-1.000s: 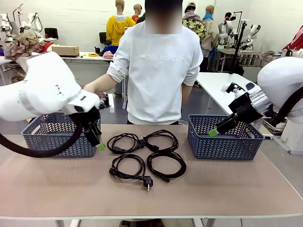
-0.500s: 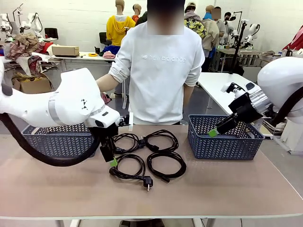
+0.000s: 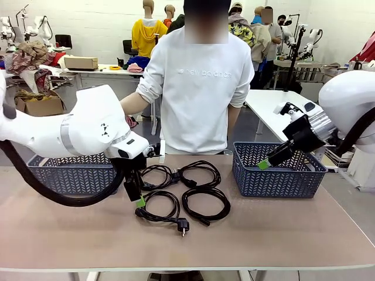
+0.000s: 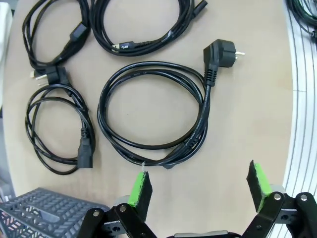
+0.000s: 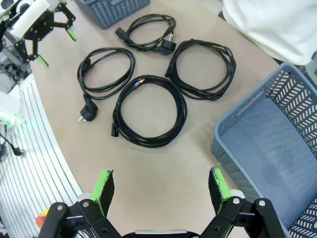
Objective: Organize the cables according to human instructions.
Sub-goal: Pick up a bundle of cables and place it in the basket indicated by the human.
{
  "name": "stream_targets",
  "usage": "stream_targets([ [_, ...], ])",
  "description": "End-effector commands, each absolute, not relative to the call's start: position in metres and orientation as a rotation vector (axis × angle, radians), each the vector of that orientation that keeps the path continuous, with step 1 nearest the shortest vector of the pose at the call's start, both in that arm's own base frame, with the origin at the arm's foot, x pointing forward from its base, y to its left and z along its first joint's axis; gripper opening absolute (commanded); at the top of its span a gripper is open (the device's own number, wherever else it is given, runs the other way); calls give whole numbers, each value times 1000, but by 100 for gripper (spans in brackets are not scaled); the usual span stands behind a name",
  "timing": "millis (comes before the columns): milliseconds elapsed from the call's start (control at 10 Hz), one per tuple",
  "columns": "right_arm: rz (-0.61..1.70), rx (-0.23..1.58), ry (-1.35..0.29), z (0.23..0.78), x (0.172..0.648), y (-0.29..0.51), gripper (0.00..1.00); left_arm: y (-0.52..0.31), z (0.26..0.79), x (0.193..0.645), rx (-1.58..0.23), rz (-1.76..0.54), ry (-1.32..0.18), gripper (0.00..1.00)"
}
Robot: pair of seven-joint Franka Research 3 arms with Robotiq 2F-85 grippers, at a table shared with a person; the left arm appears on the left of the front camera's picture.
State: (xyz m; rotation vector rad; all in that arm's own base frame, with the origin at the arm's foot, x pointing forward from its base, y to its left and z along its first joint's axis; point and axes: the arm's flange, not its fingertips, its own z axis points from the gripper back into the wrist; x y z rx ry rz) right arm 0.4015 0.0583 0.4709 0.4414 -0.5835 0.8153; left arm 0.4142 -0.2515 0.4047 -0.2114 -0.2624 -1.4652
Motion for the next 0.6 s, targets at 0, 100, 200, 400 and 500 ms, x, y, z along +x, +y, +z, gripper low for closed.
stream_targets([
  [0,827,459,-601,470,405,58,100,-251,406,415,-210,-1464,-270,100],
  [100,827,459,-601,470,405,58,100,-252,405,414,-211,-1465,-262,100],
  [200,827,459,-601,470,405,58,100,-258,400,414,-177,-1479,-248,100],
  [400,827,459,-601,470,405,58,100,-277,389,419,-150,-1516,-212,100],
  [500,827,459,-601,470,405,58,100,-285,383,420,-145,-1522,-192,100],
])
